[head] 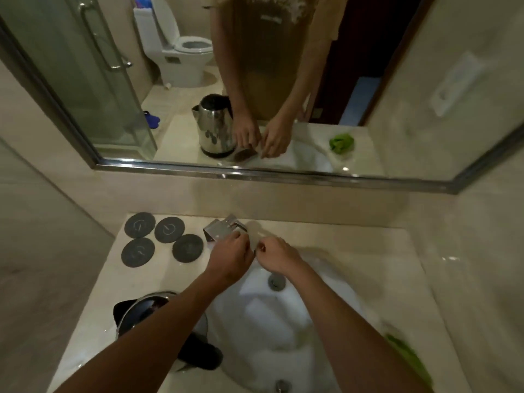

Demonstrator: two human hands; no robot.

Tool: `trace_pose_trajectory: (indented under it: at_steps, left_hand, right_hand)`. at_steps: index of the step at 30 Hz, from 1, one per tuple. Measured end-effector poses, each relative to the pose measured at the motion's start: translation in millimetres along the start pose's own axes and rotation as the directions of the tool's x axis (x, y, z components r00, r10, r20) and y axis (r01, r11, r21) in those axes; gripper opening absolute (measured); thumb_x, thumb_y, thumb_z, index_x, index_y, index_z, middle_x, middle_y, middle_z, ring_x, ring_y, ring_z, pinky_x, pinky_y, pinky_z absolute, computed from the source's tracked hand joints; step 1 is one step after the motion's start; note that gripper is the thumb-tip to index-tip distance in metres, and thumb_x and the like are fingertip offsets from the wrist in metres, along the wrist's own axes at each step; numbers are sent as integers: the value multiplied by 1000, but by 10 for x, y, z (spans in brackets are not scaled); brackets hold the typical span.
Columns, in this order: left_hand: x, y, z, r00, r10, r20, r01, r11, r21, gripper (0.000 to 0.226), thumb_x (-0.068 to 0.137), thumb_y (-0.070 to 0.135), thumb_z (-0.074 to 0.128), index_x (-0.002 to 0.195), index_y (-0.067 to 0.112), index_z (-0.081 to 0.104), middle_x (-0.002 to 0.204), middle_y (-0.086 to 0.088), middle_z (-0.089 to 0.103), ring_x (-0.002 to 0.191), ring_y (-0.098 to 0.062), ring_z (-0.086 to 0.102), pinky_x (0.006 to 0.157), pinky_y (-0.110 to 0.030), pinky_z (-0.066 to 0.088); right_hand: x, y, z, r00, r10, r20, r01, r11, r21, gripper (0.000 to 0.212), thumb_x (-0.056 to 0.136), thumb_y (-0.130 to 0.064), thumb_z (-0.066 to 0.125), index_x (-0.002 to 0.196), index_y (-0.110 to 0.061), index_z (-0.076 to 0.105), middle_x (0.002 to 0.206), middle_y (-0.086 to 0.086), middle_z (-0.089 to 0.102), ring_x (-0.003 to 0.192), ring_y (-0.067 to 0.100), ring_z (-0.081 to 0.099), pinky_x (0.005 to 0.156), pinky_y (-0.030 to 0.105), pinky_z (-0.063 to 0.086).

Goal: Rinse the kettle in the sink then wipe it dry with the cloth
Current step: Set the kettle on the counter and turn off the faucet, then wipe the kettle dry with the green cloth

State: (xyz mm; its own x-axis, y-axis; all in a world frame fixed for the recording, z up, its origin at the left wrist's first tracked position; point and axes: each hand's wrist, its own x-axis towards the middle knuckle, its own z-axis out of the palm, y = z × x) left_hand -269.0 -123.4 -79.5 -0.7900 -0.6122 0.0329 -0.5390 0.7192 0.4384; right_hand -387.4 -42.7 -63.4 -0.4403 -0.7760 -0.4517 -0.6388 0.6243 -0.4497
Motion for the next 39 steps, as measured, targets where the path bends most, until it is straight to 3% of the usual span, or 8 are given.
trace_pose_trajectory:
  at_steps: [6,13,18,23,26,29,31,39]
  left_hand:
    - [-257,815,362,960,164,226,-153,986,-64,6,85,21,53,86,16,56,94,-4,62,87,-26,59,74,-32,40]
    - [-785,1769,1075,795,422,435,-430,899,-87,17,88,28,47,98,18,56,104,-3,56,101,-23,54,80,-33,37]
    - [-949,2210,1557,707,413,574,-455,887,-76,31,88,31,48,117,20,53,120,-2,50,114,-22,47,92,-34,38]
    - [-956,2483,2021,665,316,676,-349,933,-93,61,88,33,56,143,22,32,135,-4,41,118,-28,46,95,-41,44]
    - [-964,2592,2179,687,260,679,-254,961,-111,54,88,30,56,138,22,37,124,-7,50,110,-28,53,90,-41,48]
    - [-924,2623,2193,772,214,598,-79,967,-244,25,87,27,53,110,18,57,101,-4,65,92,-23,62,78,-34,51]
    - [-859,2603,2086,823,187,537,-6,947,-321,11,87,22,55,95,17,60,87,-1,65,78,-17,60,67,-27,47]
    - [-606,1984,1101,982,47,184,26,927,-374,24,89,24,61,70,13,54,77,-3,50,72,-16,46,61,-21,33]
  right_hand:
    - [-1029,823,-8,975,212,-65,-214,976,-25,23,92,-27,53,105,-14,68,111,8,69,100,32,64,82,37,50]
    - [-2114,1937,252,892,450,-50,-452,889,-72,35,90,-33,57,119,-15,63,122,6,63,116,28,60,92,34,50]
    - [-2320,2572,414,849,508,-145,-521,850,-77,61,88,-22,64,143,-24,39,136,4,46,125,28,47,96,38,48]
    - [-2286,3034,657,835,546,-70,-526,829,191,63,96,-27,57,153,-26,32,144,3,52,131,23,49,108,36,43]
    - [-2219,3168,769,816,565,-123,-503,799,329,54,92,-39,59,143,-24,50,129,4,64,118,24,61,99,34,50]
    - [-2218,3125,709,822,549,-153,-452,792,411,27,83,-29,54,99,-16,72,97,7,72,91,25,68,76,35,56]
    - [-2207,3051,589,828,537,-163,-422,787,449,19,88,-17,55,72,-18,65,74,2,66,70,18,62,64,32,51]
    - [-1947,2184,-60,906,298,-301,-176,911,372,25,91,-30,61,73,-15,69,68,2,66,66,19,63,60,37,52]
